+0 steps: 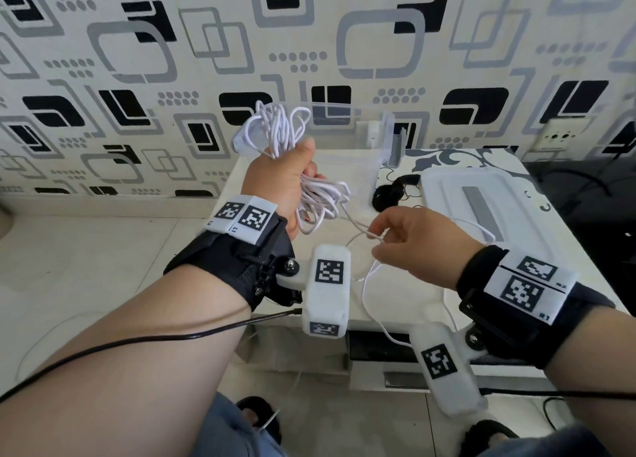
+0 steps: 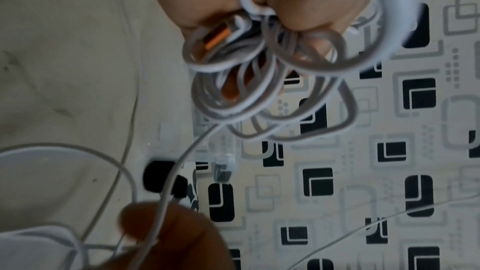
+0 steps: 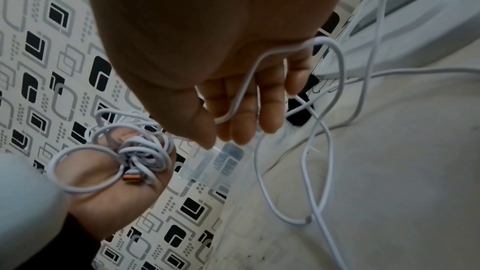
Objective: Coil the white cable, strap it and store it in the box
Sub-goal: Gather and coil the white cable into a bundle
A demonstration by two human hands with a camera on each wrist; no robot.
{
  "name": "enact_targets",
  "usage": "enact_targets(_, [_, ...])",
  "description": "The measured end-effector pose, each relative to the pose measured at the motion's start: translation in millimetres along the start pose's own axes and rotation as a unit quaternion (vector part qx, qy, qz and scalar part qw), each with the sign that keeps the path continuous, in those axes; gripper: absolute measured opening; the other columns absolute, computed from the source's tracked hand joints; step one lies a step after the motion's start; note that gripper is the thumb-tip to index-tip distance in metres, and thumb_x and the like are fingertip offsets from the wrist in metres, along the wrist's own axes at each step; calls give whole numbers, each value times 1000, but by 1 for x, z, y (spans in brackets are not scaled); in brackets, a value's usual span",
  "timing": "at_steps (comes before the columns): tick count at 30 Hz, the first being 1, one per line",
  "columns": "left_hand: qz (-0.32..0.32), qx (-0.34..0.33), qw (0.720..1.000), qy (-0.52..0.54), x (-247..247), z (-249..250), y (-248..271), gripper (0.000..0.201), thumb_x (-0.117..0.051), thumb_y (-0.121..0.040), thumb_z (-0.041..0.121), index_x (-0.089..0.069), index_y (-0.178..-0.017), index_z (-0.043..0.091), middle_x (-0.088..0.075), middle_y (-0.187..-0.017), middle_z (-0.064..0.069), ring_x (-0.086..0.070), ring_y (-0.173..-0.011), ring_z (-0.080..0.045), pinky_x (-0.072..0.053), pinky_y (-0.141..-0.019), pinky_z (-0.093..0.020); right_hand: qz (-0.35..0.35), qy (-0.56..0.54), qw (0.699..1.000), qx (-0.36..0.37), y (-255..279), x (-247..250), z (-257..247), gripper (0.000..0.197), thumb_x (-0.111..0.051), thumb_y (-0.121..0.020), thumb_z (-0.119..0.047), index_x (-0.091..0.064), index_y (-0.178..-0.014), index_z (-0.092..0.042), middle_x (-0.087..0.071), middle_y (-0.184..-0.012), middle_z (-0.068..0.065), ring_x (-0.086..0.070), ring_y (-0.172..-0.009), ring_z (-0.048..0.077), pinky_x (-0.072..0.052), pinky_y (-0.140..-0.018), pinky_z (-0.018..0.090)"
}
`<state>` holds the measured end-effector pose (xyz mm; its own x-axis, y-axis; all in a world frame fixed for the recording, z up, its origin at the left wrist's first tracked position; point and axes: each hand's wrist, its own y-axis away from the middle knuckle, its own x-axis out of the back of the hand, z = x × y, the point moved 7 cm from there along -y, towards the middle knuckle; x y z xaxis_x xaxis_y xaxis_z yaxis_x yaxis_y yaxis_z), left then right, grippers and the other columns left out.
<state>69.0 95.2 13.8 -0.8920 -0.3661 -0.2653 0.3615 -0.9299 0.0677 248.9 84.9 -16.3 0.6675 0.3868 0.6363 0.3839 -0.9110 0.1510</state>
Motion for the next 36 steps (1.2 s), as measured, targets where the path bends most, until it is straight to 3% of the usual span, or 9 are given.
enact_targets(6, [58, -5, 998, -27, 17, 8, -7, 29, -59, -91, 24, -47, -66, 17, -46, -43, 9, -43, -35, -13, -35, -39, -18, 45, 39, 998, 24, 0, 8, -3, 14, -61, -80, -17, -59, -70, -26, -49, -54, -10, -46, -38, -3, -33, -38, 7])
enact_targets(10, [112, -51, 990, -71, 34, 23, -11, 27, -62, -88, 24, -50, -64, 17, -49, -53, 4, -42, -47, -20, -39, -53, -29, 86, 35, 995, 35, 1, 20, -2, 9, -62, -82, -20, -62, -74, -22, -56, -65, -9, -49, -50, -1, -36, -45, 4])
enact_targets(13, [123, -58, 985, -105, 41, 28, -13, 26, -63, -87, 26, -51, -66, 17, -50, -56, 3, -42, -48, -20, -37, -54, -31, 115, 15, 992, 48, 2, 29, -2, 10, -62, -85, -22, -60, -75, -19, -56, -69, -8, -50, -63, 4, -36, -53, 2])
enact_targets(16, [88, -67, 986, -124, 36, 28, -13, 25, -63, -87, 24, -50, -65, 20, -45, -43, 9, -39, -42, -17, -35, -50, -28, 139, -3, 989, 52, 1, 34, -2, 15, -60, -87, -24, -63, -77, -14, -50, -59, -11, -47, -53, 0, -34, -50, 5])
enact_targets(19, [43, -69, 973, -216, 22, 24, -9, 26, -62, -87, 27, -50, -66, 21, -48, -48, 7, -44, -43, -18, -40, -50, -30, 167, -38, 984, 51, -1, 37, -1, 20, -58, -89, -27, -65, -80, -10, -44, -49, -11, -43, -46, -1, -33, -46, 7])
enact_targets(24, [-5, -63, 968, -243, 4, 14, -2, 29, -61, -88, 25, -47, -62, 21, -47, -51, 3, -45, -45, -24, -40, -50, -31, 194, -56, 978, 56, 1, 41, -3, 25, -58, -89, -27, -66, -85, -4, -44, -60, -4, -42, -50, 2, -34, -50, 9])
enact_targets(28, [-35, -65, 965, -251, -5, 7, 0, 27, -63, -86, 26, -51, -62, 22, -48, -50, 4, -46, -45, -22, -41, -52, -30, 189, -91, 977, 47, 2, 41, -4, 21, -60, -87, -30, -69, -83, -11, -57, -69, 3, -46, -55, 7, -47, -64, 25])
enact_targets(32, [-115, -35, 964, -236, -21, -9, 7, 28, -69, -71, 45, -55, -54, 27, -48, -42, 6, -44, -44, -22, -42, -55, -35, 189, -162, 968, 22, -1, 41, -1, 19, -62, -84, -31, -69, -74, -16, -58, -55, -11, -49, -46, 6, -49, -62, 28])
enact_targets(36, [-164, -11, 951, -262, -35, -19, 18, 48, -73, -63, 59, -50, -68, 17, -50, -44, 7, -49, -45, -20, -48, -55, -37, 195, -194, 961, 17, -2, 40, 1, 20, -64, -84, -28, -68, -73, -11, -56, -58, -5, -47, -41, 5, -45, -53, 21])
